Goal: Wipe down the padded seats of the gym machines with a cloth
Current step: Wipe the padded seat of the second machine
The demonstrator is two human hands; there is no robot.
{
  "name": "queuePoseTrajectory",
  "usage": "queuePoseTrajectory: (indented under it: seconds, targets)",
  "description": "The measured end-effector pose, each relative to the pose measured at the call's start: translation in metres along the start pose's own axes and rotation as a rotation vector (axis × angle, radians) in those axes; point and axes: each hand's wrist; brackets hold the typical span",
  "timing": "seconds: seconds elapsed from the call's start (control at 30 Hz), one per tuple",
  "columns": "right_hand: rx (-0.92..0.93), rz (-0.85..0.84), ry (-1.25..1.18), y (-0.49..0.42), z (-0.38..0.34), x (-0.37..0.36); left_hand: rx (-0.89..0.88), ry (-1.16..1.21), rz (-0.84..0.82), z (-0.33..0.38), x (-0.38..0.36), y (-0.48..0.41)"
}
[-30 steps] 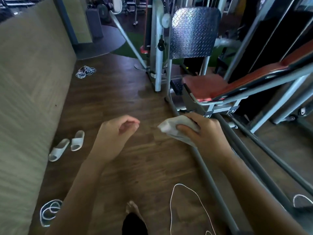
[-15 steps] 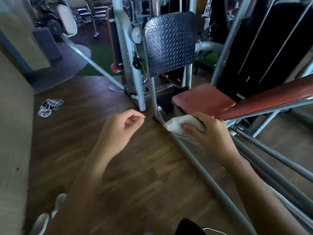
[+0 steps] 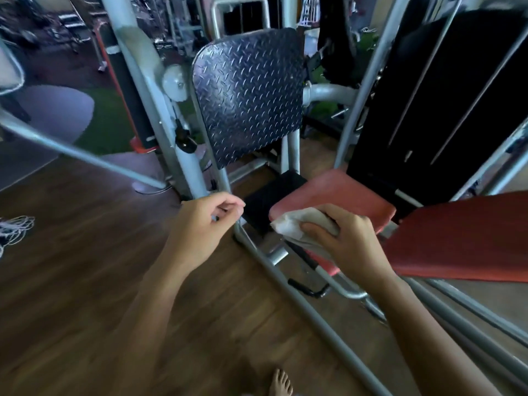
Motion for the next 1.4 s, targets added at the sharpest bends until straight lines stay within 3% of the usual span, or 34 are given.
queuePoseTrajectory:
  seconds: [0.3,0.57,0.8,0.9,1.03,1.13,1.4]
  targets:
    - [-0.16,0.047,0.052,-0.14,0.059,-0.032,-0.041,0.038,-0.233,-0.072,-0.038,-0.184]
    - [-0.489,0.141,0.17,-0.249,0.132,-0.09,-0.046,0.11,-0.5,-0.167,-0.104,-0.367]
    - [-0.937,0.41,0.124,-0.246,0.224,-0.22,0.183,0.227,-0.61,-0.33,-0.204,-0.437]
    - [-1.048,0.443,0.125,-0.235,0.262,-0.298,0.299,0.23,-0.687,-0.394,-0.254,-0.438]
    - [-0.893,0.265,0.03,-0.24,0.309,-0.39,0.45,0.265,-0.798,-0.456,-0.302,-0.421]
    - [-0.537,0.047,0.374,-0.233,0.344,-0.439,0.485,0.34,-0.709,-0.492,-0.316,-0.412]
    - [-0.002,-0.197,0.507,-0.22,0.352,-0.447,0.58,0.507,-0.665,-0.505,-0.317,-0.402]
Point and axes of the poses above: each hand's wrist, its own y-axis away from the middle knuckle, its own x-axis out of the back of the hand, z = x × y, and after that the axes turned 11 degrees about y, right-handed
